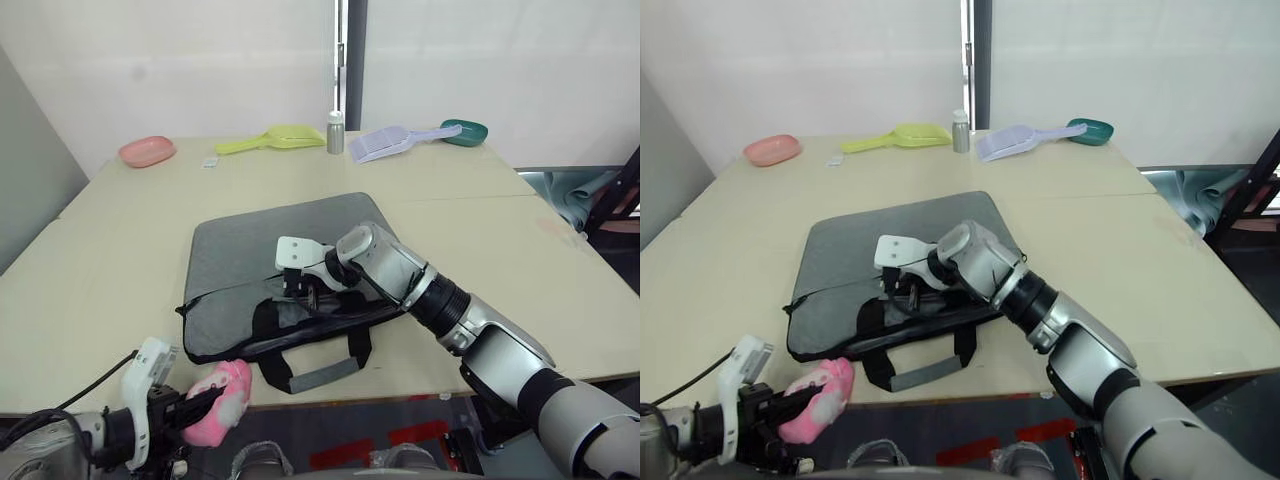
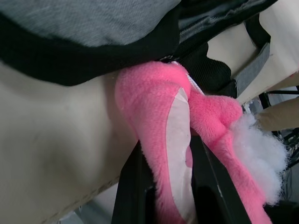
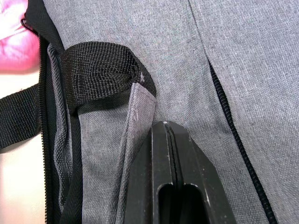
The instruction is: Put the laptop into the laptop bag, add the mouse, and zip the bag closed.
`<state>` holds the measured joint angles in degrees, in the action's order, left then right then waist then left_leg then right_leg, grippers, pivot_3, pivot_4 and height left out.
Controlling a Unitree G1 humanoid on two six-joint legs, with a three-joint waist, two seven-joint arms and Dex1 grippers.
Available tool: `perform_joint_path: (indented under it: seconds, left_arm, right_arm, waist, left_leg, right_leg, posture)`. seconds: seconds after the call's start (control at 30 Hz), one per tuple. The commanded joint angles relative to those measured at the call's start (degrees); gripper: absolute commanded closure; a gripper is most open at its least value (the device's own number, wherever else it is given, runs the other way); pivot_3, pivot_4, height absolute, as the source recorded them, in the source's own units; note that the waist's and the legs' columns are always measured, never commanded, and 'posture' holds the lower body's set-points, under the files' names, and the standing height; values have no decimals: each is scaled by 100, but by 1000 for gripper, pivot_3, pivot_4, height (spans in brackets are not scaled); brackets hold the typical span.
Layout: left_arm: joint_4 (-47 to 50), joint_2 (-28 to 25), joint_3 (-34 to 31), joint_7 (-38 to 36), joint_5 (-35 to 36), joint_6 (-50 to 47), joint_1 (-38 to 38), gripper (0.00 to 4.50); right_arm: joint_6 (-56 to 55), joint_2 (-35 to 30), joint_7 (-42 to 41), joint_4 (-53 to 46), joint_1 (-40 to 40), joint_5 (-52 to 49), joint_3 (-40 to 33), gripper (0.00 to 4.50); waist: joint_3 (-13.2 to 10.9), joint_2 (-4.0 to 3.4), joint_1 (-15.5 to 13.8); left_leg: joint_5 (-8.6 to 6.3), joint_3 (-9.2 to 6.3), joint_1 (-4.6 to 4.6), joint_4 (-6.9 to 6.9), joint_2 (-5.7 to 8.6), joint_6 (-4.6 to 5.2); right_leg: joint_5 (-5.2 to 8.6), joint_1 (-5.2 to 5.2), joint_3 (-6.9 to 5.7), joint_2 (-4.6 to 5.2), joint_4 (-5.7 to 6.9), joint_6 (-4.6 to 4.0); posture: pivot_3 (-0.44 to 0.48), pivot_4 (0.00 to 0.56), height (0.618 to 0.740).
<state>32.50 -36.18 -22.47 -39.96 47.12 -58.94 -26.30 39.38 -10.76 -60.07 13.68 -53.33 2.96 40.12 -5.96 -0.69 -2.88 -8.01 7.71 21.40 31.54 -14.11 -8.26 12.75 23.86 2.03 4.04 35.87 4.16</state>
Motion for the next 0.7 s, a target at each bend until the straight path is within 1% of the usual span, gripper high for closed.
perform_joint_path:
  seconds: [0.03, 0.1, 0.2, 0.33, 0.37, 0.4, 0.57, 0.63, 0.7]
  left_arm:
    - [343, 93, 522, 228, 256, -242, 282, 4467]
    - [580, -50, 724, 197, 248, -274, 390, 4467]
    - [738, -429, 1009, 110, 51, -250, 514, 4467]
    - [687, -939, 1148, -308, 50, -78, 585, 4467]
    - [634, -1018, 1197, -380, 3, 6, 611, 4467]
    - [591, -1068, 1239, -420, -34, 68, 638, 4467]
    - [106, -641, 1114, -5, 98, 30, 1268, 4467]
    - [-49, -564, 1039, 41, 33, 99, 1353, 3501]
    - [-162, -545, 929, 120, -45, 136, 1380, 2817]
  right_arm:
    - [55, 104, -5, 237, 105, 129, 158, 4500]
    - [32, 131, -13, 282, 97, 164, 128, 4500]
    - [7, 157, -37, 325, 81, 204, 94, 4500]
    - [-13, 193, -54, 354, 71, 242, 61, 4500]
    - [-20, 200, -59, 362, 67, 252, 53, 4500]
    - [-31, 204, -66, 375, 63, 261, 46, 4500]
    - [-36, 207, -88, 379, 58, 297, 6, 4500]
    - [-36, 200, -90, 378, 62, 314, -4, 4500]
    - [-28, 196, -94, 374, 62, 321, -15, 4500]
  waist:
    - [1, 3, -7]
    - [4, 10, -6]
    - [8, 19, 12]
    - [11, 23, 80]
    - [11, 23, 88]
    - [11, 22, 92]
    - [7, 16, 84]
    - [7, 16, 78]
    - [6, 16, 66]
  left_leg:
    - [0, 0, 0, 0, 0, 0]
    - [0, -1, 2, 0, 0, 0]
    - [0, -4, 5, 1, 0, 0]
    - [0, -5, 4, 1, -3, 0]
    - [1, -6, 5, 1, -5, -1]
    - [1, -6, 4, 1, -6, -1]
    - [-6, -7, 15, -5, -12, -13]
    - [-8, -8, 17, -5, -12, -15]
    - [-8, -9, 14, -5, -12, -15]
  right_leg:
    - [0, 0, 1, 0, 0, 0]
    - [1, 3, 0, -1, 0, 1]
    - [0, 8, -2, -3, -1, 1]
    - [-5, 11, -2, -7, 0, -7]
    - [-41, 13, -4, -9, 2, -59]
    - [-56, 13, -5, -9, 3, -77]
    - [-48, 26, -17, -14, -15, -82]
    - [-48, 25, -20, -14, -18, -83]
    - [-48, 23, -21, -14, -16, -83]
  posture:
    - [0, 150, 740]
    - [0, 150, 740]
    - [0, 150, 740]
    - [0, 150, 740]
    - [0, 150, 740]
    - [0, 150, 740]
    - [0, 150, 740]
    - [0, 150, 740]
    - [0, 150, 740]
